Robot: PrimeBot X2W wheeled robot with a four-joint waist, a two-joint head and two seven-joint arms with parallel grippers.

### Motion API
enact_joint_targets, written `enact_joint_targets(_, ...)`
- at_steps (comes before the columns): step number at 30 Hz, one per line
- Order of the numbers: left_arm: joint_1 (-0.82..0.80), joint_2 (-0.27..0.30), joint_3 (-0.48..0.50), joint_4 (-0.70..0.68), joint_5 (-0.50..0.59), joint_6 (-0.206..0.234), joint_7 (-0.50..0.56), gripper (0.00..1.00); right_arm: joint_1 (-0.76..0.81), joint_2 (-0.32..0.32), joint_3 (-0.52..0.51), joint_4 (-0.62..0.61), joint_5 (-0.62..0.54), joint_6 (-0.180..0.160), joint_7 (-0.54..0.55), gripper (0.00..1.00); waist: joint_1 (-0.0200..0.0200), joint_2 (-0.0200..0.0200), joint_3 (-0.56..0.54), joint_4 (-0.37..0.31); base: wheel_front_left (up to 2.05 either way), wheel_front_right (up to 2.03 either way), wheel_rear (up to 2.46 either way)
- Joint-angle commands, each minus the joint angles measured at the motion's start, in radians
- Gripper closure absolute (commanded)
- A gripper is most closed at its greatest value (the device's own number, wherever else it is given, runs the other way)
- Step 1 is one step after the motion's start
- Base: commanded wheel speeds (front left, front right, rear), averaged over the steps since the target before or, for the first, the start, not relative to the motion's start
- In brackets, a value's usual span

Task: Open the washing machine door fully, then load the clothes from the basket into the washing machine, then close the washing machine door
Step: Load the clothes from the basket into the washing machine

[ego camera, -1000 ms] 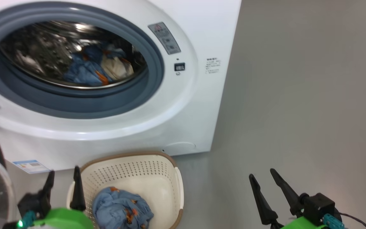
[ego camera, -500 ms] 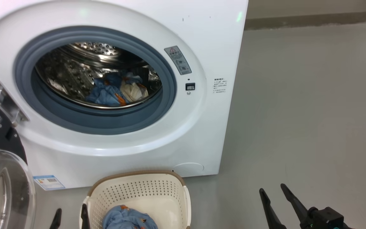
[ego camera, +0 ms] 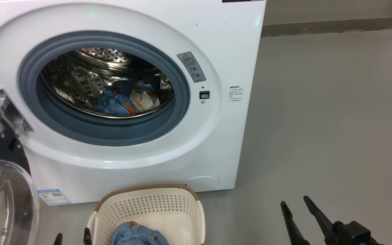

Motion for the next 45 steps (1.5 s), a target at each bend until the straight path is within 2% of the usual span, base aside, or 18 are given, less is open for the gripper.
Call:
enact_joint_targets(1,-0.019,0.007,0.035,-0.029,0.001,0.004,-0.006,0.0,-0.011,-0.01,0.02,-0.026,-0.015,0.006,-0.005,0.0,0.0,-0.0001,-0.001,0.001,0.0,0.0,0.0)
enact_joint_targets(16,-0.032,0.015,0.038,-0.03,0.012,-0.008,0.008,0.0,-0.03,0.01,0.036,-0.032,-0.014,0.006,-0.005,0.0,0.0,-0.0001,0.048,-0.029,0.0,0.0,0.0)
enact_joint_targets(25,-0.149,0.031,0.025,0.056,-0.06,-0.053,0.146,0.0,-0.091,0.025,0.058,-0.043,-0.014,0.006,-0.005,0.0,0.0,-0.0001,0.168,-0.095,0.0,0.0,0.0)
enact_joint_targets(31,-0.211,0.084,0.021,0.111,-0.054,-0.068,0.223,0.0,-0.15,0.026,0.084,-0.061,0.028,0.006,-0.005,0.0,0.0,-0.0001,0.27,-0.158,0.0,0.0,0.0)
enact_joint_targets(39,-0.315,0.142,0.059,0.194,-0.101,-0.087,0.297,0.0,-0.237,0.026,0.128,-0.083,0.077,0.006,-0.005,0.0,0.0,-0.0001,0.42,-0.242,0.0,0.0,0.0)
enact_joint_targets(45,-0.377,0.174,0.056,0.328,-0.137,-0.107,0.441,0.0,-0.288,0.026,0.174,-0.092,0.108,0.006,-0.005,0.0,0.0,-0.0001,0.497,-0.295,0.0,0.0,0.0)
